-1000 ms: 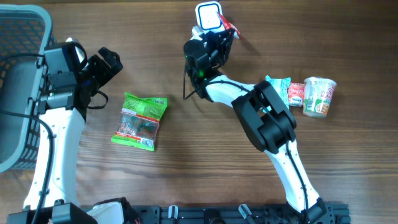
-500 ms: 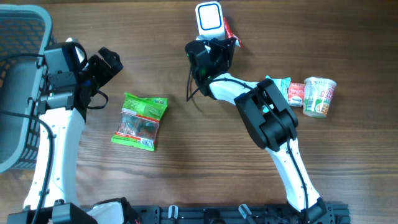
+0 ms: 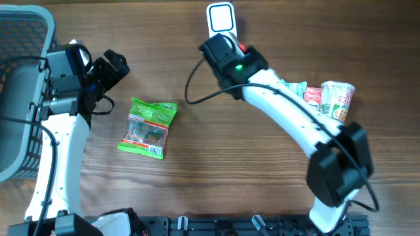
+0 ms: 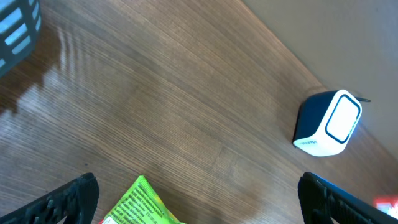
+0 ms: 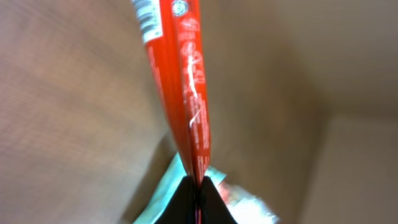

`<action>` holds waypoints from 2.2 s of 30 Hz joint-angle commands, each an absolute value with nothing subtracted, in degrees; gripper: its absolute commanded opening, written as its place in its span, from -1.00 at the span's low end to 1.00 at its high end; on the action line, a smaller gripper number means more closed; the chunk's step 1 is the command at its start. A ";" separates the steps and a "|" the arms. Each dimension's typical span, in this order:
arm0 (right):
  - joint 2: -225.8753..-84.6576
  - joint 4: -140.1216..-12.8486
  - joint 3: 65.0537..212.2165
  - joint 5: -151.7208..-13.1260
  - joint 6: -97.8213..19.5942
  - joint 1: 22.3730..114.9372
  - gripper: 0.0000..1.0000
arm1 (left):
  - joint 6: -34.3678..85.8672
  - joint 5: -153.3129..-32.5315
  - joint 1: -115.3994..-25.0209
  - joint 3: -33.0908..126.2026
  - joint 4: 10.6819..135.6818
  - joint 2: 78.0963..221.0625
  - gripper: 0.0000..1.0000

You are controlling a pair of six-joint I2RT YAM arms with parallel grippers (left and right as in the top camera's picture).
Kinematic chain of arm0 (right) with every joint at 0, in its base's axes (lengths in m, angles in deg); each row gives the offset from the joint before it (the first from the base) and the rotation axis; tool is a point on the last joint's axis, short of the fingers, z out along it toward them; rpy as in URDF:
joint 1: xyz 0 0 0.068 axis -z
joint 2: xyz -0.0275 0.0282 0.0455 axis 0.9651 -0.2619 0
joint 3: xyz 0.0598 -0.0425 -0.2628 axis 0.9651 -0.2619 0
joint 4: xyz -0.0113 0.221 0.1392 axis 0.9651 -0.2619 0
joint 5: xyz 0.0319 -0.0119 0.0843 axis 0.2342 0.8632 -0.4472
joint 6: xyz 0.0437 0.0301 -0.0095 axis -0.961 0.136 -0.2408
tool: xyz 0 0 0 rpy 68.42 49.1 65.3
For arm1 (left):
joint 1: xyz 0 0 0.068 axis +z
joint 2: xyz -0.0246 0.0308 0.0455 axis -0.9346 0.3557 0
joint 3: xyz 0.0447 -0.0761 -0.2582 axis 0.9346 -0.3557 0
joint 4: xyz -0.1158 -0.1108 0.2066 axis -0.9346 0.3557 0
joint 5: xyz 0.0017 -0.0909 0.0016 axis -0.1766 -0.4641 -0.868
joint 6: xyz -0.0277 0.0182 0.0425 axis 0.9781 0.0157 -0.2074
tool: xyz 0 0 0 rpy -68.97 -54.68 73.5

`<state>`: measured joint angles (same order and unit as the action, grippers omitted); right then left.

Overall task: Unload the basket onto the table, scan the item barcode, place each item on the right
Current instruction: 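Place the Nescafe stick beside the mint packet and release, then reach the right gripper to the green candy bag and grasp it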

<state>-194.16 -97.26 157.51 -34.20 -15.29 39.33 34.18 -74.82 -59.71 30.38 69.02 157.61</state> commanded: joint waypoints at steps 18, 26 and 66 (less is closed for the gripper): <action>-191.41 -111.77 143.89 -70.85 -37.39 54.09 0.81 | 33.87 -75.09 -59.55 30.45 68.87 157.33 1.00; -191.52 -74.11 143.87 -101.12 -37.63 38.13 0.65 | 33.87 -75.07 -59.55 30.45 68.87 157.33 1.00; -186.55 -104.01 143.85 -83.88 -27.16 39.71 -0.91 | 33.87 -75.09 -59.55 30.45 68.84 157.33 1.00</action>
<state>-186.49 -103.49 143.85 -88.38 -23.55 39.75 34.15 -74.80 -59.71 30.38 69.00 157.61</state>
